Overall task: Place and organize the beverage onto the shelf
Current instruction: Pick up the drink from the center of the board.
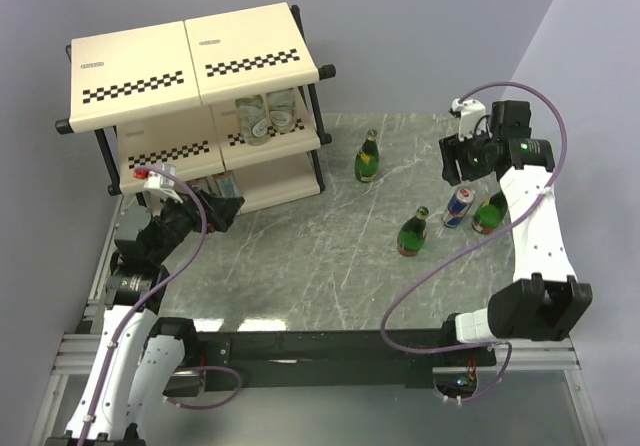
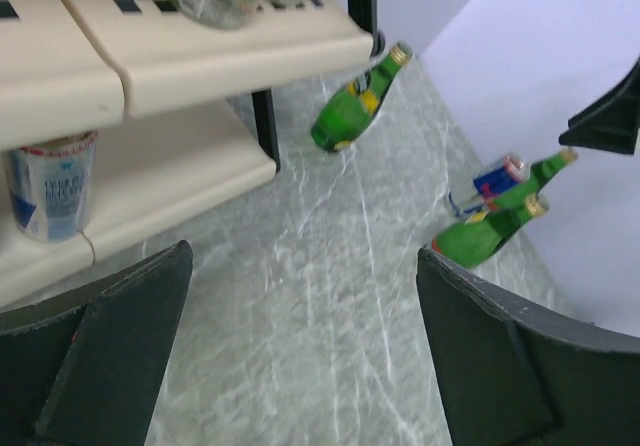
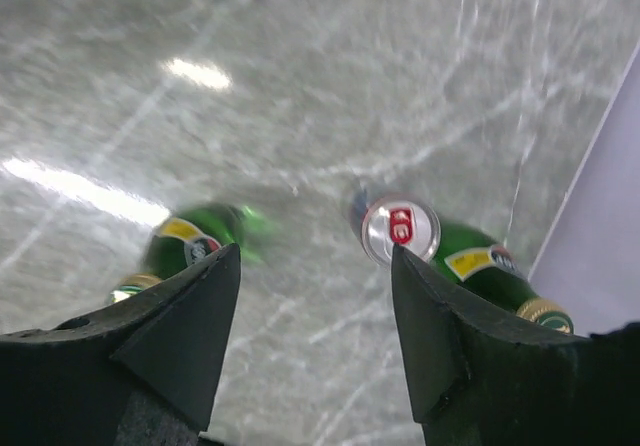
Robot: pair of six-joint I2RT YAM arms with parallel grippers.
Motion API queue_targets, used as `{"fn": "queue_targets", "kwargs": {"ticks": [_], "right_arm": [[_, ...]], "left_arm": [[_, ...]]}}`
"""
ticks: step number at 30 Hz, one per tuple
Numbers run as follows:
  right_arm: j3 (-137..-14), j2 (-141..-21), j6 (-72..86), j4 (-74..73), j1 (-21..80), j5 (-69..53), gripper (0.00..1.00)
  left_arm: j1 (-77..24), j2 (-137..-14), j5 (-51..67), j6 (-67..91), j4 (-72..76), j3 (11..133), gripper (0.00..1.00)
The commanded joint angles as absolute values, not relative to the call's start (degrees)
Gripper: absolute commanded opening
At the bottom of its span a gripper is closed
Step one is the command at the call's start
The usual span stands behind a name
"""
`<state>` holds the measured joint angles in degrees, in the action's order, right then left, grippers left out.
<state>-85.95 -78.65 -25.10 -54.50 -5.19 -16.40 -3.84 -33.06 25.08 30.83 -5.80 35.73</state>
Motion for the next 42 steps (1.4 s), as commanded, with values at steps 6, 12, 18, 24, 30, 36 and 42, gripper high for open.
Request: {"fn": "queue_targets", "kwargs": {"ticks": [6, 12, 18, 24, 30, 36, 42], "right_arm": [[-86.93, -84.37, -28.56, -59.69, -5.8, -8.28, 0.68], [-86.05, -88.41, -28.74, -56.61, -6.06, -3.52, 0.7], [-84.82, -91.67, -29.53, -54.85, -6.77, -2.37, 0.72], [-84.29, -94.65, -30.32, -53.96, -7.82, -2.2, 0.73], [-83.5, -96.24, -30.67, -53.96, -8.17, -2.98, 0.72], [-82.53, -96.07, -31.11, -54.67, -8.26, -4.13, 0.65], [-83.58, -95.89, -31.03, -55.1, -8.17, -5.45, 0.33]], "left_arm": [[-2.46, -29.36, 27.69, 26.37, -9.05, 36.21, 0.99], [-2.37, -26.99, 24.71, 25.93, -9.67, 36.12, 1.0], [-2.37, -26.45, 24.43, 25.93, -9.76, 35.86, 0.99], [-2.29, -27.07, 24.26, 25.75, -10.02, 36.04, 0.99], [-2.29, -26.98, 23.91, 25.75, -10.11, 35.95, 1.0], [-2.11, -27.16, 23.99, 25.75, -9.84, 35.95, 0.99], [-1.93, -27.33, 24.0, 25.75, -9.84, 35.95, 1.0]]}}
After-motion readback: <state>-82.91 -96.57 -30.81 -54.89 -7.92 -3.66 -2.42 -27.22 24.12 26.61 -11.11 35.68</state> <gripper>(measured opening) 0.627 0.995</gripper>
